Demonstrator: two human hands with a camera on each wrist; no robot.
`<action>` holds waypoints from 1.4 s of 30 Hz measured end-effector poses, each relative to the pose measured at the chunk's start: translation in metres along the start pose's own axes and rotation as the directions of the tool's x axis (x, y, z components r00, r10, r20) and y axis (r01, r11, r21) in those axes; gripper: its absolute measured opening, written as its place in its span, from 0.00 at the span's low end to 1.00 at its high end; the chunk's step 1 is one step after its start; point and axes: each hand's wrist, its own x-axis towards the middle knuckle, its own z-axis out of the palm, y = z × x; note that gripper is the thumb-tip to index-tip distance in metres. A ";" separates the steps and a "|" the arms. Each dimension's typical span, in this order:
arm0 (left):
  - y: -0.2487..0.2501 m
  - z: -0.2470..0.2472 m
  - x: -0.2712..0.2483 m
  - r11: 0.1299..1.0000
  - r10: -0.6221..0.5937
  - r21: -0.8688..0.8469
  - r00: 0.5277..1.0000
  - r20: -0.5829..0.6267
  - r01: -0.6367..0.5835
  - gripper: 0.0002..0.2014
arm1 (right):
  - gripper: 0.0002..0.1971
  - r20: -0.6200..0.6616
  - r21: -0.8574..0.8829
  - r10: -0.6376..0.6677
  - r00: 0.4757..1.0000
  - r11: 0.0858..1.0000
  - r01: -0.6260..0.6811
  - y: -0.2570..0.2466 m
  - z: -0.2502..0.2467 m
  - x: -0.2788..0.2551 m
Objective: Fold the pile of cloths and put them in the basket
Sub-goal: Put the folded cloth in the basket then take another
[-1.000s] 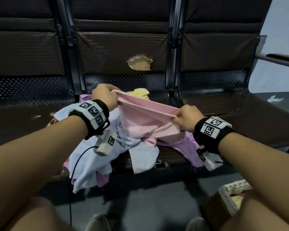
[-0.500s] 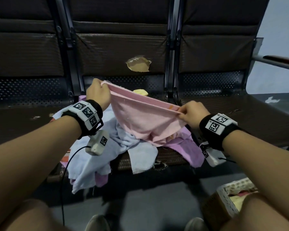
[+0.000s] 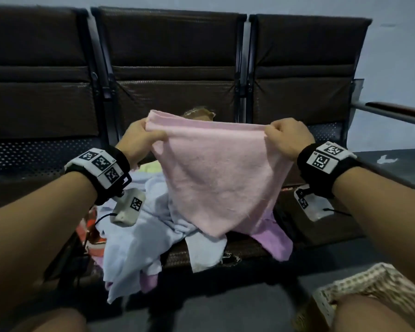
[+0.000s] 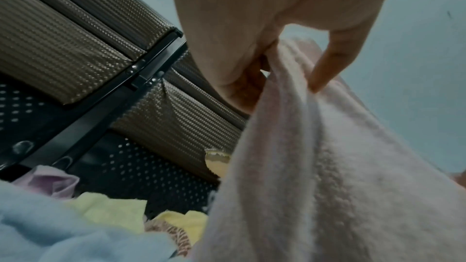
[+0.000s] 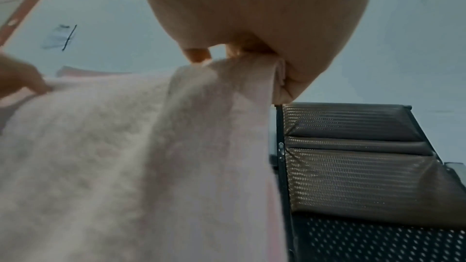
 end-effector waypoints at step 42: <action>0.056 0.086 -0.007 0.983 -0.090 -0.118 0.932 0.351 0.139 0.23 | 0.17 0.486 0.727 -0.132 0.864 0.610 -0.315 -0.068 -0.025 -0.009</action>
